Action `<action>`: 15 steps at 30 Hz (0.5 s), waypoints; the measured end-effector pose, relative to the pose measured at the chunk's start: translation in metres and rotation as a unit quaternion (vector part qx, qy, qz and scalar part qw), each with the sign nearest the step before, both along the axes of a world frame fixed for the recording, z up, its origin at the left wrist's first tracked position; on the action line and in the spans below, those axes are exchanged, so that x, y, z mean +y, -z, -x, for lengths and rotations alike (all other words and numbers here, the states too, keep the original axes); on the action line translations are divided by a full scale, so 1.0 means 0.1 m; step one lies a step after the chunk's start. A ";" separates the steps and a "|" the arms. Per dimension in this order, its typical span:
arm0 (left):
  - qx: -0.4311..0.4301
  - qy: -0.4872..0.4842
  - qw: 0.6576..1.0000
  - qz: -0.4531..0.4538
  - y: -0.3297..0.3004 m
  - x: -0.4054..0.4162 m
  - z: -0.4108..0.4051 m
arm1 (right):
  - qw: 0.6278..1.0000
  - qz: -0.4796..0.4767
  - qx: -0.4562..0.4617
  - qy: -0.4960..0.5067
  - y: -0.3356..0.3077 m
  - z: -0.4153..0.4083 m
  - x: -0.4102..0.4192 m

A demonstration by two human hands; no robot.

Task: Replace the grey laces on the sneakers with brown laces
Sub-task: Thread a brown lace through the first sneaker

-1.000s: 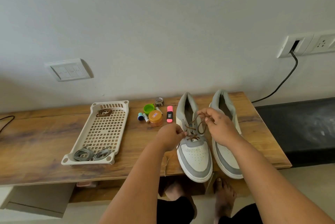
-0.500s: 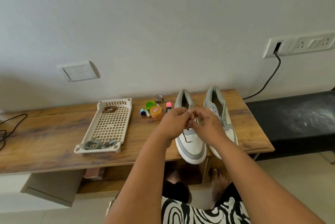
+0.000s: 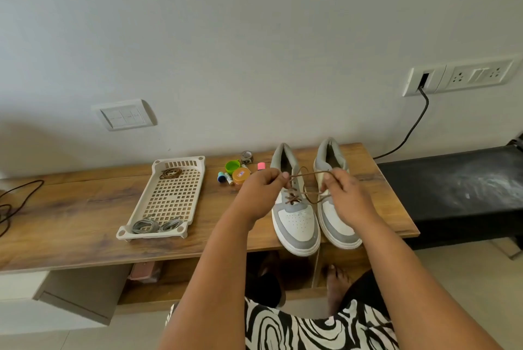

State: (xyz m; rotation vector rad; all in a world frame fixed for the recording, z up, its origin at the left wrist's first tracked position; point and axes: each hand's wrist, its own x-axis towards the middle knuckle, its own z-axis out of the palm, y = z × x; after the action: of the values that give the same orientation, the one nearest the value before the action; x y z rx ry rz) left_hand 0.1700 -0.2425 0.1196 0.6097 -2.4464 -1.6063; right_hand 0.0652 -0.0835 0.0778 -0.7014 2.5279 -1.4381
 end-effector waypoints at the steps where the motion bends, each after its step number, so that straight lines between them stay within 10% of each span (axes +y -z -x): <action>1: 0.000 -0.001 1.000 0.004 0.03 -0.05 -0.01 | 0.999 -0.006 -0.034 0.028 0.05 0.06 0.06; 7: -0.040 0.003 0.998 0.053 0.22 -0.19 0.03 | 0.991 -0.124 -0.012 -0.041 0.24 0.13 0.04; 15: -0.034 -0.040 0.995 0.082 0.44 -0.18 0.30 | 0.982 0.023 -0.136 -0.128 0.34 0.09 -0.33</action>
State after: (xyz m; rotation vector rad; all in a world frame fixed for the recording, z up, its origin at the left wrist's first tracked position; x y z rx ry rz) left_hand 0.1397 -0.2608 0.0756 0.7369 -2.5338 -1.3599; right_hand 0.0562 -0.1166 0.0435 -0.7489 2.1213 -1.3993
